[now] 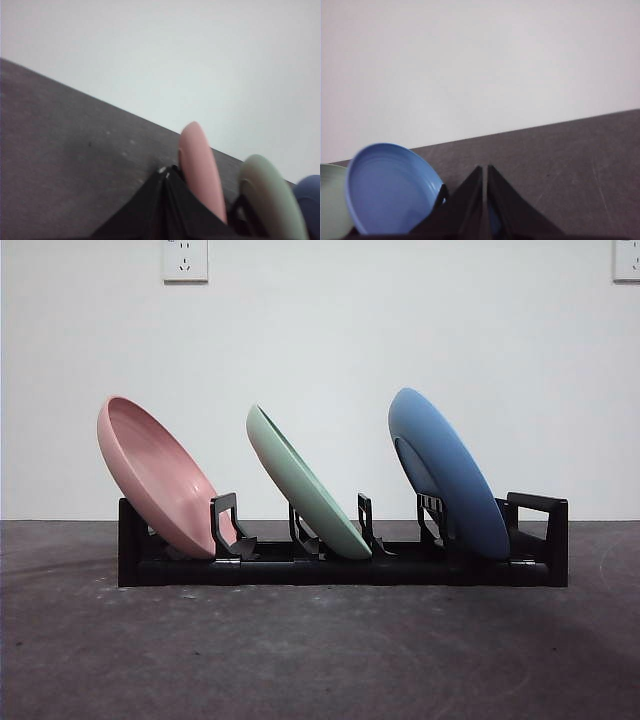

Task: Place the plate

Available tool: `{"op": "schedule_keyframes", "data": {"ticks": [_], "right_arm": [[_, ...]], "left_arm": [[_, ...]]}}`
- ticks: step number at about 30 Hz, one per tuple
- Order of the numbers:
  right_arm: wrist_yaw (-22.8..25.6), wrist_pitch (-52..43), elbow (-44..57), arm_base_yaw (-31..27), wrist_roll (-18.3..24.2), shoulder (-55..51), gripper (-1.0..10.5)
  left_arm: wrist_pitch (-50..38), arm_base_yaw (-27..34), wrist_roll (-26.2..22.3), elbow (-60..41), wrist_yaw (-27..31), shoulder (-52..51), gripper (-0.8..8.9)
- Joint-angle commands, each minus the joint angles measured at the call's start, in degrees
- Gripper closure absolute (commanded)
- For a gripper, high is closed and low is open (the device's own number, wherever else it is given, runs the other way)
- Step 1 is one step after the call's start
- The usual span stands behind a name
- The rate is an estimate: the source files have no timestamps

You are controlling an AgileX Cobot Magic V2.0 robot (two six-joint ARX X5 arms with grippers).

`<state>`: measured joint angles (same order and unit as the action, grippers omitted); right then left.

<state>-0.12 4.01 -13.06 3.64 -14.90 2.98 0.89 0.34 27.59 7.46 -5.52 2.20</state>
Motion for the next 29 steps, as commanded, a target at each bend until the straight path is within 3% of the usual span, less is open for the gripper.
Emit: {"op": "schedule_keyframes", "data": {"ticks": [1,6,15,21,29], "right_arm": [[-1.44,7.15,-7.08,-0.02,0.22,2.80,9.3],[-4.68,18.47,-19.34,-0.02,2.54,10.36,9.3],[-11.76,39.56,-38.12,0.00,2.95,27.39,9.3],[-16.26,47.60,-45.72,1.09,3.78,36.65,9.3],[-16.57,57.31,-50.86,4.74,7.39,49.22,9.3]], "left_arm": [[4.57,-0.04,1.20,6.49,-1.88,1.49,8.04],[16.76,-0.04,0.61,18.84,-3.61,5.90,8.03],[39.08,-0.04,-9.42,38.03,-3.76,18.97,8.03],[52.85,-0.04,-15.32,47.45,-3.82,30.18,8.03],[64.15,-0.46,-21.57,56.74,-3.80,43.23,8.03]]}}
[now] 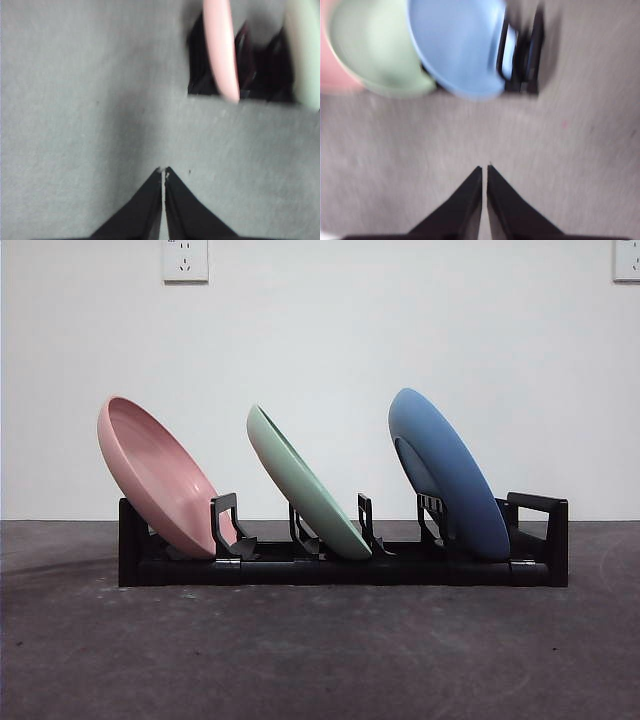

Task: Place the plate

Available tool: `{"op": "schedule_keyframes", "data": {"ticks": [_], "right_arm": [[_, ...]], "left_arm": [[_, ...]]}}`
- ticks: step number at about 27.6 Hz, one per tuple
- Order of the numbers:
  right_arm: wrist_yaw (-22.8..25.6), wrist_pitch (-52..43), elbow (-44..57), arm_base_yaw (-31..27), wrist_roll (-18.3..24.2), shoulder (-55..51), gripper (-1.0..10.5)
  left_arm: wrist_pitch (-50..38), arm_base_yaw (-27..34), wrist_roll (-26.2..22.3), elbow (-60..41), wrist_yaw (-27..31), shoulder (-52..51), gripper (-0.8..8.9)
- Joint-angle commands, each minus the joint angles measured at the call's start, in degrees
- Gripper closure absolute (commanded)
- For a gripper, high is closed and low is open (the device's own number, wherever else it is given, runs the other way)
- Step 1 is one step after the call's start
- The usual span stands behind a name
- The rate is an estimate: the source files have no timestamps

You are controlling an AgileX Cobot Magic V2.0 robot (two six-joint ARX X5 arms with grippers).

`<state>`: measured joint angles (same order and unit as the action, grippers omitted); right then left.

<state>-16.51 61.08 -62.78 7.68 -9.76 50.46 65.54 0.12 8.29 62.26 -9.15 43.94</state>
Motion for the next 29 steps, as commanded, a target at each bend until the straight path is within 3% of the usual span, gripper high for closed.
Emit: {"op": "schedule_keyframes", "data": {"ticks": [1,4,5,11,23,29], "right_arm": [[-0.15,0.24,-1.14,1.20,3.48,2.97,9.0],[0.00,0.17,-1.14,2.34,4.90,5.01,6.4],[0.02,0.17,-1.14,2.60,4.87,5.16,5.9],[-0.31,0.00,-3.56,3.21,3.69,7.50,5.8],[-0.63,-6.40,-29.46,12.15,3.58,37.70,6.2],[0.02,-10.60,-34.60,15.08,3.87,47.19,6.2]], "left_arm": [[-1.03,-0.24,-2.19,2.32,-0.17,2.27,7.78],[-1.42,-0.24,-1.31,2.58,-0.17,2.97,5.42],[-1.42,-0.24,-1.33,2.58,-0.17,2.95,5.08],[-1.40,-0.24,-1.16,2.58,-0.17,2.80,5.03],[-3.13,-0.24,-1.16,2.58,-0.17,2.86,5.04],[-3.69,-0.24,-1.16,2.58,-0.15,2.86,5.04]]}}
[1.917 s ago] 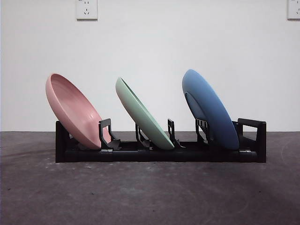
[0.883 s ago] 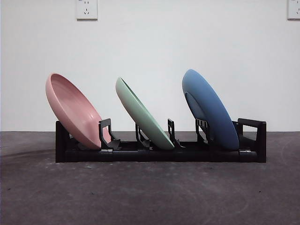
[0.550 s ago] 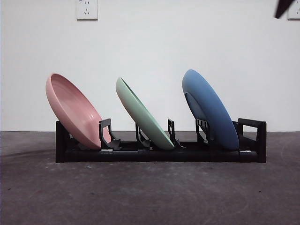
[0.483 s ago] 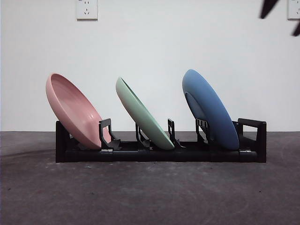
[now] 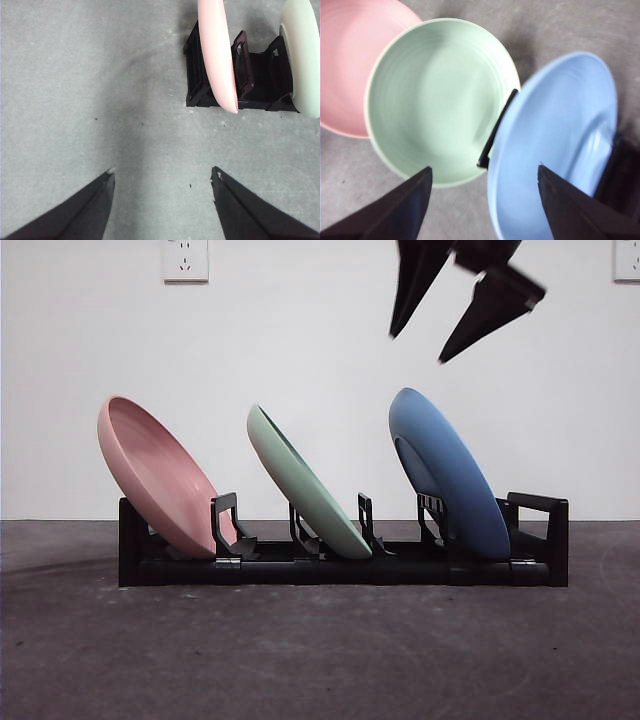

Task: Place the plate

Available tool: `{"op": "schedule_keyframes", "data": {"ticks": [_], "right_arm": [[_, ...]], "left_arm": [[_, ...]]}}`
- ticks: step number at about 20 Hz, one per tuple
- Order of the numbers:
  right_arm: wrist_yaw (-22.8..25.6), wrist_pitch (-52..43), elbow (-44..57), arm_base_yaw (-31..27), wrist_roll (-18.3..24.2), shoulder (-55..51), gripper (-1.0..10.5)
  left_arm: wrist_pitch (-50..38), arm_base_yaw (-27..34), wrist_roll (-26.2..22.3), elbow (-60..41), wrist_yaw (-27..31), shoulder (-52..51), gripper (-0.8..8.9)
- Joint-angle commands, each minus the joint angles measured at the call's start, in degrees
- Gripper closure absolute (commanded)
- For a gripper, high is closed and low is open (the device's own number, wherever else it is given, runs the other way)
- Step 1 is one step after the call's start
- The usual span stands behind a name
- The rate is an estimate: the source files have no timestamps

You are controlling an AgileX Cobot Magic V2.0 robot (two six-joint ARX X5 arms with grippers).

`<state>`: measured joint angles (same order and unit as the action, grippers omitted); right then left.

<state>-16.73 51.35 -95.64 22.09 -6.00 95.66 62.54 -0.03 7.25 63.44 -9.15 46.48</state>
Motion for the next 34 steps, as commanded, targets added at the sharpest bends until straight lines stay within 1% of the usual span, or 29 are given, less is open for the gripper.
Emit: {"op": "schedule_keyframes", "data": {"ticks": [1,5,7,9,11,17,23,24,28,32,34], "right_arm": [[0.26,-1.68,-1.81,0.85,0.13,2.99,6.2],[0.61,-2.97,-1.81,1.09,0.22,5.84,6.3],[0.66,-2.91,-1.81,1.09,0.24,6.91,6.6],[0.66,-3.19,-1.81,1.09,0.24,7.10,7.0],[0.63,-3.26,-1.81,1.09,0.26,7.10,7.9],[0.63,-2.84,-1.81,1.07,0.28,7.10,9.2],[-0.15,-2.43,-1.88,1.07,0.28,6.54,9.3],[-0.74,-2.12,-1.90,1.07,0.28,6.05,9.3],[-6.10,-0.98,-2.01,1.03,0.00,1.92,9.3],[-9.31,0.17,-2.01,1.05,0.07,-4.52,9.3],[-11.80,0.17,-2.01,1.16,1.14,-8.00,9.3]], "left_arm": [[-0.70,-0.09,-0.11,1.40,-0.15,0.33,5.03],[-0.68,-0.09,-0.11,1.40,-0.15,0.33,5.03],[-0.72,-0.09,-0.11,1.40,-0.15,0.33,5.04],[-0.74,-0.09,-0.11,1.40,-0.15,0.33,5.03],[-0.76,-0.09,-0.13,1.40,-0.15,0.33,5.04],[-0.76,-0.09,-0.13,1.40,-0.15,0.33,5.04],[-0.76,-0.09,-0.13,1.40,-0.15,0.31,5.03],[-0.74,-0.09,-0.11,1.40,-0.15,0.31,5.03],[-0.76,-0.09,-0.11,1.40,-0.15,0.31,5.03],[-0.81,-0.09,-0.11,1.40,-0.15,0.33,5.04],[-0.81,-0.09,-0.13,1.40,-0.15,0.33,5.04]]}}
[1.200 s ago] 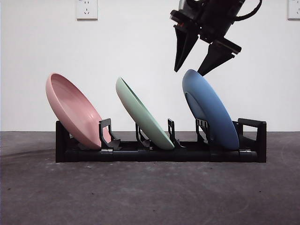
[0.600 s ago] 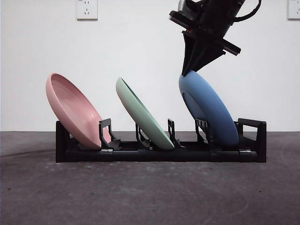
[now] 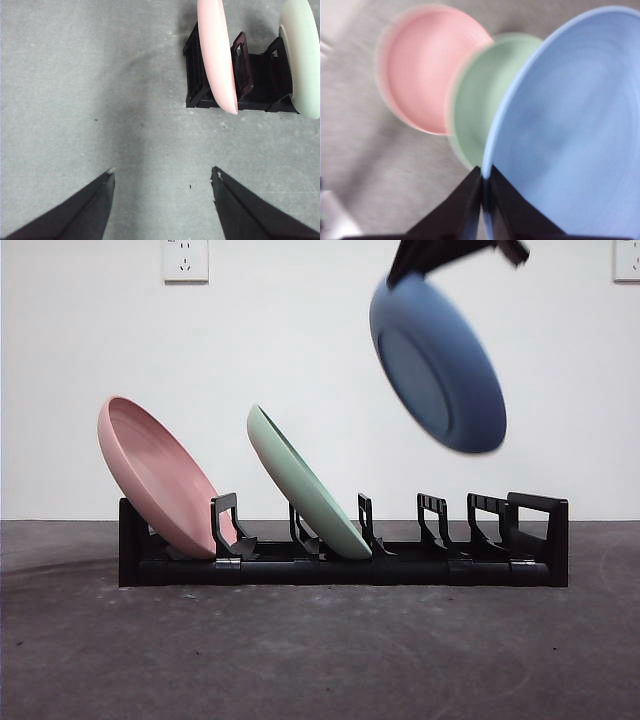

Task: Place the plate

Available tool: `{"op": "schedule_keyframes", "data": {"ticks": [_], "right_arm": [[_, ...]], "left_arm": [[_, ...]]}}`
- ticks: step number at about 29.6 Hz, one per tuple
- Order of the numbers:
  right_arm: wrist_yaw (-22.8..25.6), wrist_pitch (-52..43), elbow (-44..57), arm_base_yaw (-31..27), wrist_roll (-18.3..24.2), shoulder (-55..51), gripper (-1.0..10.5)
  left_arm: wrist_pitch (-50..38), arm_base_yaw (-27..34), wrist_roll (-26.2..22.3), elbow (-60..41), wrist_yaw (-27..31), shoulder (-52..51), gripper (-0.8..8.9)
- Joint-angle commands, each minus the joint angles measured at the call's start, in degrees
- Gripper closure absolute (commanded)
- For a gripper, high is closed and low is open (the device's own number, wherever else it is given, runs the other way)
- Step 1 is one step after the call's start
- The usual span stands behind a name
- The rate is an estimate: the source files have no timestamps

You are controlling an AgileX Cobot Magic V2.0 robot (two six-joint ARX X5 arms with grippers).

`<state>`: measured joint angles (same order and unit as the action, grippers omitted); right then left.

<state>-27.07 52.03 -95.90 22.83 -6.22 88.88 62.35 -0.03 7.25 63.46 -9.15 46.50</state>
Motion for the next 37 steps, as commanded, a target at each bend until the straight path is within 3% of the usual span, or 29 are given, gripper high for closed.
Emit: {"op": "schedule_keyframes", "data": {"ticks": [1,4,5,7,13,21,28,31,37], "right_arm": [[-2.32,-0.50,-1.75,0.74,2.14,-2.84,9.3],[-2.05,2.64,-1.60,2.80,7.17,-7.87,9.3],[0.24,3.56,-0.83,3.93,8.02,-9.75,9.3],[4.22,0.83,4.20,7.02,8.24,-15.67,9.3],[6.58,-12.98,22.95,12.59,8.66,-34.69,9.3],[9.20,-14.25,36.76,16.57,9.88,-50.77,9.3],[11.08,-8.11,45.20,18.58,9.20,-55.39,9.3],[11.19,-7.87,48.33,19.74,9.18,-54.88,9.3],[15.87,-10.10,50.97,24.55,8.17,-49.33,9.3]], "left_arm": [[-0.63,-0.09,-0.13,1.38,-0.15,0.31,5.04],[-0.63,-0.09,-0.13,1.38,-0.15,0.31,5.03],[-0.63,-0.09,-0.13,1.38,-0.15,0.31,5.03],[-0.61,-0.09,-0.11,1.38,-0.15,0.31,5.03],[-0.59,-0.09,-0.11,1.38,-0.15,0.31,5.03],[-0.66,-0.09,-0.11,1.38,-0.15,0.31,5.03],[-0.61,-0.09,0.35,1.38,-0.15,0.31,5.03],[-0.63,-0.09,1.40,1.38,-0.13,0.31,5.03],[-0.68,-0.09,1.38,1.38,-0.11,0.31,5.03]]}}
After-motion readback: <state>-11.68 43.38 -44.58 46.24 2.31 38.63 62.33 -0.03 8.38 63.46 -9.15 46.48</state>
